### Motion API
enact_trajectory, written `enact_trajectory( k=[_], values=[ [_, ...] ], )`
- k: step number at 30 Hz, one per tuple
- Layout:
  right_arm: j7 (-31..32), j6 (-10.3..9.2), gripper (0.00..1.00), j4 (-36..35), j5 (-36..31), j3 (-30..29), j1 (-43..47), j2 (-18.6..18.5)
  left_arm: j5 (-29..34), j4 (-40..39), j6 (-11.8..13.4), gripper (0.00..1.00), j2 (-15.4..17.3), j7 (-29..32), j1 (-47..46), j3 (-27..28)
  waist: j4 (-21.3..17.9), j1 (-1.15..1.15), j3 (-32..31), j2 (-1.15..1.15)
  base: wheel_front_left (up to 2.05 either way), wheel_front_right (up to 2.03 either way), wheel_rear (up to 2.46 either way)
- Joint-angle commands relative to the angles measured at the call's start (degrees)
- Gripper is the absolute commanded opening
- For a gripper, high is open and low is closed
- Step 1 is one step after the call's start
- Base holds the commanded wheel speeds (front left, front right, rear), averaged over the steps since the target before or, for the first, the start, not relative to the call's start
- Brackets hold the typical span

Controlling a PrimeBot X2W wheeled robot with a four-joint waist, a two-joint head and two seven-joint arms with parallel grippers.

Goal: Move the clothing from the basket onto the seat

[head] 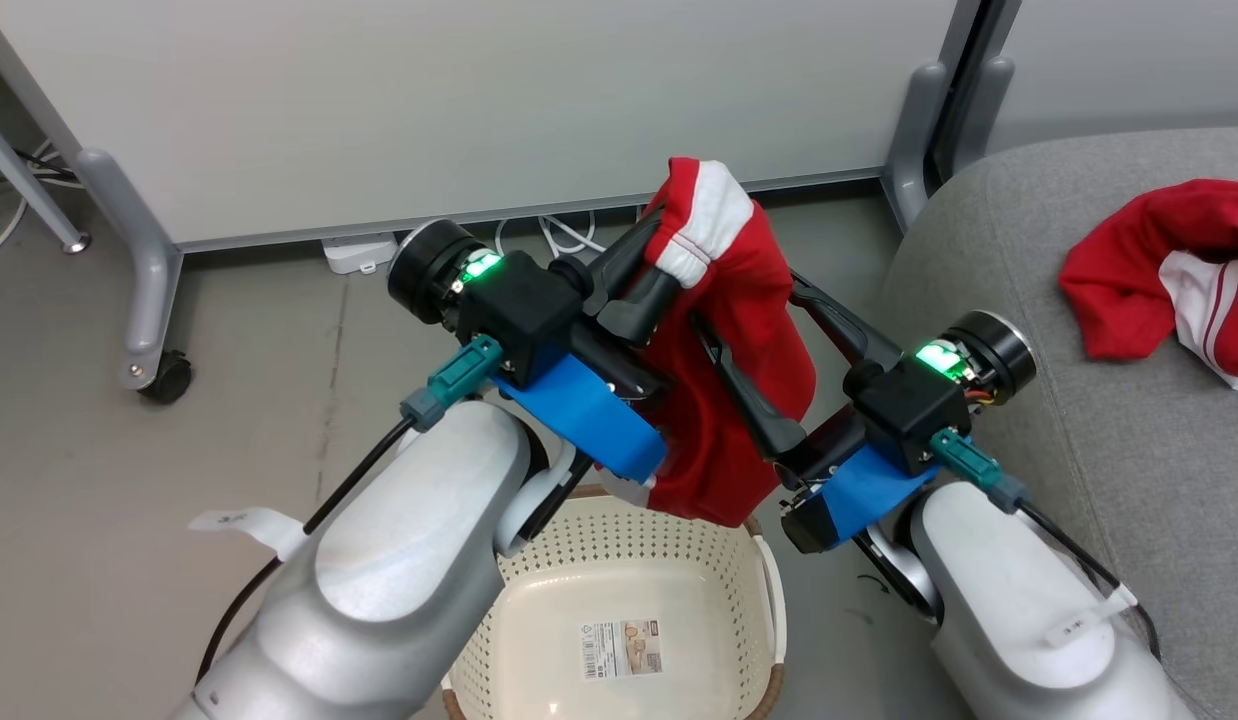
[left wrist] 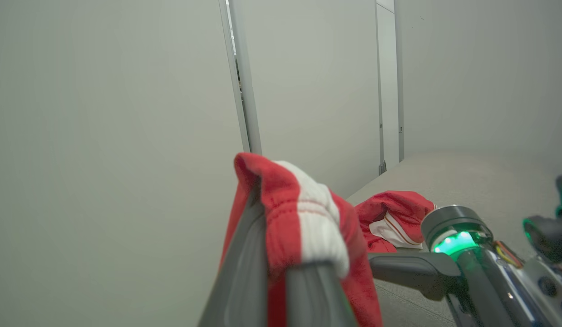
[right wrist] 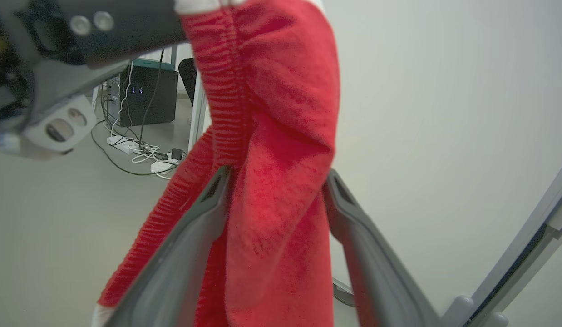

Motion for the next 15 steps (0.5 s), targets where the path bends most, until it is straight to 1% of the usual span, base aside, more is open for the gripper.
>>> enact_trajectory(
  k=[1, 3, 4, 5, 9, 15],
  values=[
    [0.0, 0.01, 1.0, 2.4, 0.7, 0.3, -1.7, 0.4, 0.1, -0.2, 0.0, 0.0, -0.3, -0.3, -0.7, -0.5, 0.2, 0.0, 0.1, 0.0, 0.0, 0.0, 0.0],
    [0.0, 0.02, 1.0, 4.7, 1.2, 0.7, -2.8, 0.9, -0.1, -0.5, 0.0, 0.0, -0.6, -0.3, -0.6, -1.2, 0.4, 0.0, 0.1, 0.0, 0.0, 0.0, 0.0],
    [0.0, 0.02, 0.44, 5.9, 1.7, 1.1, -3.0, 1.1, -0.2, -0.6, 0.0, 0.0, -0.6, -0.3, -0.6, -1.4, 0.5, 0.0, 0.1, 0.0, 0.0, 0.0, 0.0],
    [0.0, 0.01, 0.0, 6.1, 2.3, 1.1, -3.5, 1.5, -0.2, -0.6, 0.0, 0.0, -0.6, -0.4, -0.6, -1.5, 0.6, 0.0, 0.1, 0.0, 0.0, 0.0, 0.0],
    [0.0, 0.01, 0.0, 6.9, 3.8, 1.3, -3.7, 2.0, -0.5, -0.5, 0.0, 0.0, -0.4, -0.5, -0.8, -1.9, 0.6, 0.0, 0.0, 0.0, 0.0, 0.0, 0.0],
    [0.0, 0.01, 0.0, 5.9, 4.1, 1.4, -2.6, 2.0, -0.6, 0.1, 0.0, 0.0, 0.1, -0.6, -0.4, -1.6, 0.2, 0.0, 0.1, 0.0, 0.0, 0.0, 0.0]
  ],
)
